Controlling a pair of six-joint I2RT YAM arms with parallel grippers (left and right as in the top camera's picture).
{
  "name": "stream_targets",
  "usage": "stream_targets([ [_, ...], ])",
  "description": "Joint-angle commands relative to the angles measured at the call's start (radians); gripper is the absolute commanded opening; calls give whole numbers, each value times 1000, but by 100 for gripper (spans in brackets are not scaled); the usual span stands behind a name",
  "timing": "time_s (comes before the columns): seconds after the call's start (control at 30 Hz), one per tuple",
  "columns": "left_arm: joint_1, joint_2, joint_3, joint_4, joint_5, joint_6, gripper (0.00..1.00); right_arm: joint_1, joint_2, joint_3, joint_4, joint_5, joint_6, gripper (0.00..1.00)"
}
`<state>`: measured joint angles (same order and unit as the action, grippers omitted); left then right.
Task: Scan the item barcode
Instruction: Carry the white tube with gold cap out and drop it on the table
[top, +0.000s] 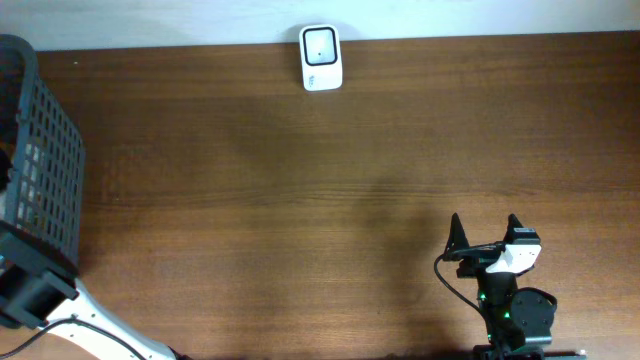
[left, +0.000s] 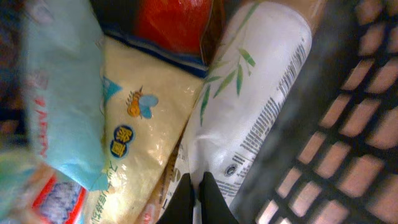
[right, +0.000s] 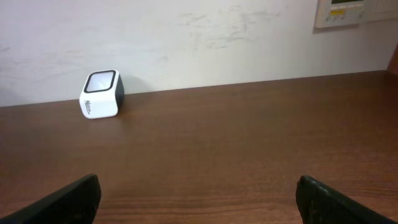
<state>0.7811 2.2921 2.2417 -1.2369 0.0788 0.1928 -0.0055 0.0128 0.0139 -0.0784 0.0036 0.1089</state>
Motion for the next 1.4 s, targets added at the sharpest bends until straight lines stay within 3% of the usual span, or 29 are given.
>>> stream_targets([
  [0.0, 7, -24, 367, -92, 89, -183, 0, 5, -7, -8, -3, 8, 3, 99],
  [0.17, -5, -24, 874, -263, 433, -262, 0, 5, -7, -8, -3, 8, 3, 99],
  [0.27, -97, -78, 896, -291, 537, -264, 0, 5, -7, -8, -3, 8, 3, 99],
  [0.4, -345, -78, 865, -431, 509, -199, 0, 5, -7, -8, -3, 9, 3, 99],
  [0.57, -792, -69, 599, -425, 365, -190, 0, 5, -7, -8, -3, 8, 3, 99],
  [0.7, -1065, -69, 193, -220, 369, -162, 0, 5, -7, -8, -3, 8, 3, 98],
  [0.87, -1268, -69, -284, 102, 376, -162, 0, 5, -7, -8, -3, 8, 3, 99],
  [0.97, -1310, -69, -388, 240, 376, -163, 0, 5, -7, -8, -3, 8, 3, 99],
  [1.03, -1313, -69, -392, 253, 375, -162, 47, 5, -7, -8, -3, 8, 3, 99],
  [1.07, -1313, -69, -392, 254, 372, -162, 57, 5, -7, -8, -3, 8, 3, 99],
  [1.1, -1313, -71, -389, 253, 359, -162, 80, 5, -7, -8, -3, 8, 3, 99],
  [1.13, -1313, -82, -376, 245, 330, -162, 95, 5, -7, -8, -3, 8, 3, 99],
  [1.27, -1246, -214, -41, 73, -59, -162, 99, 5, -7, -8, -3, 8, 3, 99],
  [1.33, -1109, -300, 190, 27, -340, -162, 99, 5, -7, -8, -3, 8, 3, 99],
  [1.37, -1026, -334, 232, 28, -385, -163, 99, 5, -7, -8, -3, 9, 3, 99],
])
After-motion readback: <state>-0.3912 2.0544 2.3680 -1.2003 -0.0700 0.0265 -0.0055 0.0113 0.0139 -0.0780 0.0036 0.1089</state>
